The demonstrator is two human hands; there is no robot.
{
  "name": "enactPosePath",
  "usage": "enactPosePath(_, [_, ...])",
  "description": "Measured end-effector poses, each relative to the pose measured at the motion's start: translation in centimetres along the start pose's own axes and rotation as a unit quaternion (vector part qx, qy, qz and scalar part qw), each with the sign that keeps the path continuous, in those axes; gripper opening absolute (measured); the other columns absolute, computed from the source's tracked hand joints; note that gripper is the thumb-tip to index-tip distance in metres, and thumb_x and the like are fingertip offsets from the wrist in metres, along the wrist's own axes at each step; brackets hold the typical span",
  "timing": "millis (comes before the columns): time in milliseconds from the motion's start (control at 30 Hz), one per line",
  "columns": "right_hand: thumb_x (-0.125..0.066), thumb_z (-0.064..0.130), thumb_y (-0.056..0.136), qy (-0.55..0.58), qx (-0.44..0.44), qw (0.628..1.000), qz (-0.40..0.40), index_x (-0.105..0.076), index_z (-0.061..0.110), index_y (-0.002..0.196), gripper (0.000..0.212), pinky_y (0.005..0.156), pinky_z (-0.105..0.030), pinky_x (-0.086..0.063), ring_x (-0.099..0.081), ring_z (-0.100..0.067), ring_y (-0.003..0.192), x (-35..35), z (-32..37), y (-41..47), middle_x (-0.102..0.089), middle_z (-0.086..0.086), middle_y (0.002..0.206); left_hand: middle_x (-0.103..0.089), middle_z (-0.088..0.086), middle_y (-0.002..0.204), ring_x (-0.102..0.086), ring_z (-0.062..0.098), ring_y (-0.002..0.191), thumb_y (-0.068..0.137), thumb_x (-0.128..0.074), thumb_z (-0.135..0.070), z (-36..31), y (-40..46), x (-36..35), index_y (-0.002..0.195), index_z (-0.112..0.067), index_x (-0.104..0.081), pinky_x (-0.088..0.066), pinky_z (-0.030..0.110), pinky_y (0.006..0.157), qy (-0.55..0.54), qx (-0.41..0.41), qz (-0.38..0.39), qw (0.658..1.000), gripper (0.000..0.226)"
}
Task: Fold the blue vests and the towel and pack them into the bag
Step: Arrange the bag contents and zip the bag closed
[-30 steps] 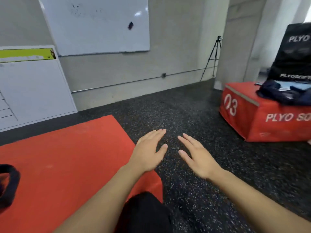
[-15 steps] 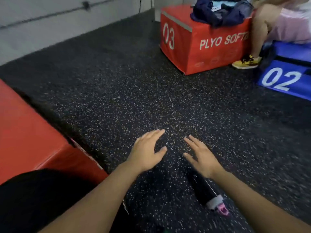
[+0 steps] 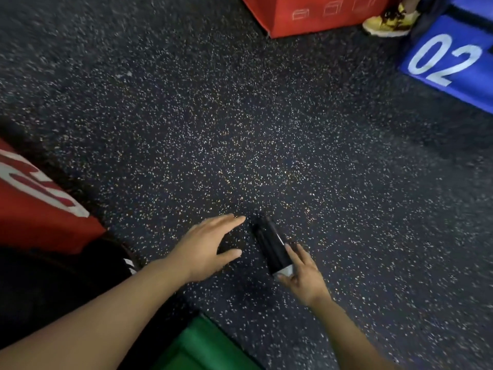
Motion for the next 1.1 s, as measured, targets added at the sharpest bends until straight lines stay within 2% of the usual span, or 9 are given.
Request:
enactPosePath(133, [-0.068, 0.066, 0.084, 0.024, -0.017, 0.999, -0.019, 0.013, 0.056, 0.154, 0.108, 0.117, -0.051, -0.038, -0.031, -0.030, 0.149, -0.8, -1.2, 0.9, -0.003, 0.005, 0.171, -0.017, -0.021, 0.165, -0.016, 0.006, 0.152, 0.098, -0.050, -0.059, -0.1, 0.3, -1.1, 0.157, -0.052, -0.010, -0.019, 0.043, 0.126, -0.009, 0.012, 0.010, 1.000, 0.071])
enactPosePath(233, [-0.076, 0.057, 0.080, 0.033, -0.021, 0.998, -0.045, 0.020, 0.061, 0.149, 0.118, 0.107, -0.051, -0.049, -0.045, -0.031, 0.135, -0.8, -1.3, 1.5, -0.027, -0.002, 0.161, -0.017, -0.022, 0.165, -0.015, 0.005, 0.152, 0.099, -0.052, -0.056, -0.1, 0.1, -0.8, 0.156, -0.052, -0.012, -0.018, 0.043, 0.126, -0.018, 0.021, 0.012, 1.000, 0.070])
enactPosePath(333, [-0.076, 0.048, 0.081, 0.040, -0.009, 0.997, -0.063, 0.019, 0.064, 0.148, 0.117, 0.103, -0.049, -0.051, -0.047, -0.025, 0.123, -0.8, -0.4, 1.2, -0.041, -0.003, 0.146, -0.015, -0.021, 0.165, -0.014, 0.005, 0.153, 0.099, -0.051, -0.055, -0.1, -0.2, 0.8, 0.156, -0.052, -0.012, -0.017, 0.042, 0.126, -0.014, 0.023, 0.002, 1.000, 0.070])
enactPosePath(500, [-0.075, 0.043, 0.085, 0.042, 0.072, 0.992, -0.098, 0.009, 0.061, 0.153, 0.109, 0.106, -0.044, -0.046, -0.043, -0.022, 0.124, 4.7, 5.8, 0.7, -0.041, -0.001, 0.144, -0.016, -0.020, 0.166, -0.015, 0.006, 0.152, 0.098, -0.053, -0.056, 0.4, -0.9, 6.9, 0.156, -0.054, -0.011, -0.020, 0.045, 0.125, -0.012, 0.019, -0.057, 0.998, 0.072])
enactPosePath(633, [-0.079, 0.049, 0.078, 0.032, 0.174, 0.976, -0.131, 0.005, 0.060, 0.154, 0.114, 0.101, -0.044, -0.051, -0.051, -0.014, 0.115, 11.8, 14.7, -0.3, -0.046, 0.006, 0.137, -0.018, -0.019, 0.165, -0.017, 0.005, 0.152, 0.097, -0.054, -0.056, 1.0, -3.8, 14.4, 0.157, -0.051, -0.014, -0.019, 0.043, 0.126, 0.005, 0.017, -0.134, 0.991, 0.072])
enactPosePath(833, [-0.074, 0.061, 0.075, 0.018, 0.315, 0.935, -0.162, 0.000, 0.065, 0.152, 0.107, 0.095, -0.033, -0.052, -0.056, -0.004, 0.102, 21.0, 31.6, -4.9, -0.047, 0.017, 0.127, -0.029, -0.014, 0.163, -0.024, 0.005, 0.150, 0.096, -0.058, -0.055, 4.0, -12.8, 27.6, 0.157, -0.047, -0.022, -0.023, 0.038, 0.125, 0.018, 0.003, -0.290, 0.957, 0.071])
enactPosePath(900, [-0.074, 0.061, 0.074, 0.021, 0.362, 0.917, -0.167, -0.004, 0.066, 0.151, 0.104, 0.093, -0.029, -0.050, -0.058, -0.001, 0.098, 22.2, 38.0, -7.1, -0.048, 0.020, 0.124, -0.032, -0.011, 0.163, -0.026, 0.005, 0.150, 0.095, -0.060, -0.054, 5.5, -17.4, 31.5, 0.157, -0.044, -0.026, -0.024, 0.035, 0.124, 0.031, 0.005, -0.340, 0.940, 0.071])
enactPosePath(1033, [-0.080, 0.052, 0.078, 0.015, 0.455, 0.877, -0.156, -0.012, 0.065, 0.151, 0.101, 0.088, -0.006, -0.038, -0.058, 0.015, 0.096, 21.5, 51.5, -12.9, -0.047, 0.021, 0.129, -0.040, -0.007, 0.159, -0.032, 0.007, 0.147, 0.093, -0.060, -0.053, 9.4, -28.6, 36.8, 0.156, -0.033, -0.035, -0.024, 0.029, 0.123, 0.055, 0.033, -0.424, 0.903, 0.071])
enactPosePath(1100, [-0.082, 0.049, 0.076, 0.007, 0.499, 0.855, -0.139, -0.016, 0.064, 0.151, 0.101, 0.087, -0.002, -0.035, -0.057, 0.016, 0.096, 19.9, 57.9, -16.1, -0.050, 0.021, 0.126, -0.042, -0.007, 0.158, -0.035, 0.008, 0.146, 0.091, -0.058, -0.053, 12.0, -34.9, 38.1, 0.155, -0.029, -0.038, -0.024, 0.027, 0.122, 0.067, 0.061, -0.459, 0.884, 0.071])
Point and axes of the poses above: each hand's wrist, its own y-axis towards the middle knuckle, its own x-axis out of the back of the hand, z = x × y, the point moved 8 cm from there along y, towards the middle knuckle
